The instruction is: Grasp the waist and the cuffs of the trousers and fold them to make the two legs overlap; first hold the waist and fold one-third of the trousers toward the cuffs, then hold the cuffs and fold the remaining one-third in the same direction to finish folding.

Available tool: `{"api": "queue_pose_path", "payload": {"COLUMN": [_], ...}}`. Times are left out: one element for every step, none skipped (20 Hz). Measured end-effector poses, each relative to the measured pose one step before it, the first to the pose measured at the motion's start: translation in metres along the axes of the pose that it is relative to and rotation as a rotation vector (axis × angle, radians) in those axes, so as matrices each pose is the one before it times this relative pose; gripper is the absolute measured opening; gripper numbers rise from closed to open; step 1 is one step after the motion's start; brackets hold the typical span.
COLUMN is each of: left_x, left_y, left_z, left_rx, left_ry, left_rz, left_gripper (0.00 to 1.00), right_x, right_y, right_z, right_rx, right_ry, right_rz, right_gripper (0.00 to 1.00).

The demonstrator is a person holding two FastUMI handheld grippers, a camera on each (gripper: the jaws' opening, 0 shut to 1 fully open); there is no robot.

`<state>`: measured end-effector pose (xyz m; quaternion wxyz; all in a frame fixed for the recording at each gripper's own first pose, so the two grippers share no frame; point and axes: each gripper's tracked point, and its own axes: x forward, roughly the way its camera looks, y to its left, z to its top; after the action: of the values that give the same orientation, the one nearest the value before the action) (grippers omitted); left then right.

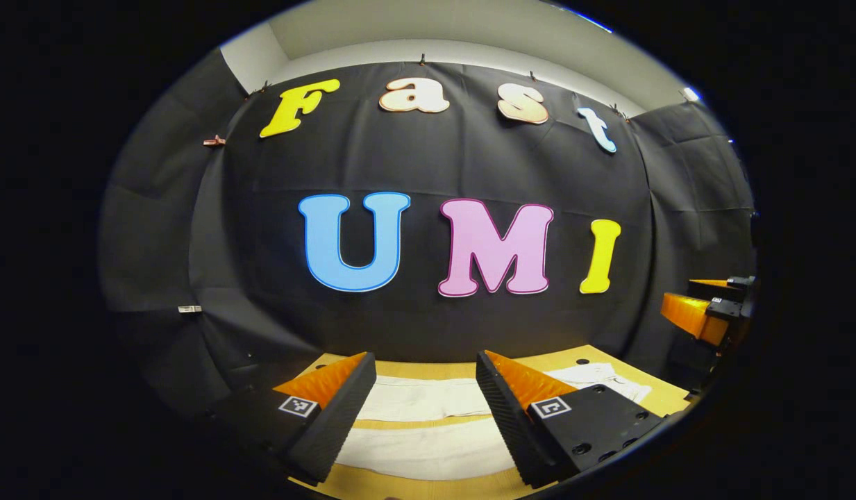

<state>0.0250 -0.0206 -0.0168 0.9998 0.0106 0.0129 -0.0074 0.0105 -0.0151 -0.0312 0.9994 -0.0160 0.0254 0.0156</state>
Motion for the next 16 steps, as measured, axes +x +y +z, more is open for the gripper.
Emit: {"api": "queue_pose_path", "payload": {"left_x": [0.00191, 0.00236, 0.00185, 0.00151, 0.00134, 0.00160, 0.00201, 0.00175, 0.00218, 0.00129, 0.00150, 0.00154, 0.00066, 0.00162, -0.00018, 0.00047], "left_y": [-0.00224, -0.00143, -0.00243, -0.00143, -0.00134, -0.00162, -0.00080, 0.00038, 0.00100, 0.00053, 0.00138, 0.00188, 0.00488, 0.00682, 0.00501, 0.00352], "left_z": [-0.00121, -0.00065, -0.00115, -0.00035, -0.00128, -0.00038, 0.00015, -0.00104, -0.00113, -0.00138, -0.00152, -0.00204, -0.00428, -0.00410, -0.00491, -0.00481], "left_rx": [0.00124, 0.00409, 0.00457, 0.00350, 0.00211, 0.00168, 0.00301, 0.00366, 0.00249, 0.00192, 0.00445, 0.01584, 0.03078, 0.03374, 0.02148, 0.00887], "left_ry": [0.00196, 0.00263, 0.00250, 0.00236, 0.00363, 0.00142, 0.00023, 0.00233, 0.00333, 0.00354, 0.00321, 0.00442, 0.00550, 0.00876, 0.01204, 0.01148], "left_rz": [-0.00297, -0.00179, -0.00215, -0.00220, -0.00170, -0.00311, -0.00070, 0.00250, 0.00260, 0.00159, 0.00177, 0.00074, 0.00755, 0.01134, 0.00332, 0.00013], "left_gripper": [0.95, 0.96, 0.96, 0.96, 0.96, 0.95, 0.96, 0.96, 0.96, 0.95, 0.95, 0.95, 0.95, 0.96, 0.97, 0.98], "right_x": [0.00252, 0.00387, 0.00343, 0.00325, 0.00300, 0.00335, 0.00286, 0.00122, 0.00211, 0.00369, 0.00394, 0.00285, 0.00341, 0.00534, 0.00414, 0.00442], "right_y": [-0.00171, -0.00268, -0.00185, -0.00164, -0.00100, -0.00051, -0.00064, -0.00075, -0.00079, -0.00106, -0.00160, -0.00306, -0.00322, -0.00403, -0.00582, -0.00616], "right_z": [-0.00171, -0.00156, -0.00137, -0.00206, -0.00289, -0.00244, -0.00237, -0.00135, -0.00104, -0.00247, -0.00189, -0.00209, -0.00207, -0.00478, -0.00329, -0.00151], "right_rx": [0.00028, -0.00076, 0.00127, 0.00485, 0.00876, 0.00723, 0.00422, 0.00262, 0.00010, -0.00373, -0.00886, -0.01420, -0.02075, -0.02758, -0.02292, -0.01992], "right_ry": [0.00181, 0.00104, 0.00091, 0.00273, 0.00434, 0.00590, 0.00570, 0.00313, 0.00211, 0.00203, 0.00204, 0.00098, 0.00160, 0.00515, 0.00214, -0.00563], "right_rz": [0.00112, -0.00085, -0.00080, -0.00273, -0.00008, 0.00059, -0.00087, 0.00091, 0.00219, 0.00355, 0.00203, 0.00161, 0.00318, 0.00396, -0.00341, -0.00279], "right_gripper": [0.97, 0.97, 0.97, 0.97, 0.97, 0.97, 0.97, 0.97, 0.97, 0.97, 0.97, 0.97, 0.97, 0.97, 0.97, 0.97]}}
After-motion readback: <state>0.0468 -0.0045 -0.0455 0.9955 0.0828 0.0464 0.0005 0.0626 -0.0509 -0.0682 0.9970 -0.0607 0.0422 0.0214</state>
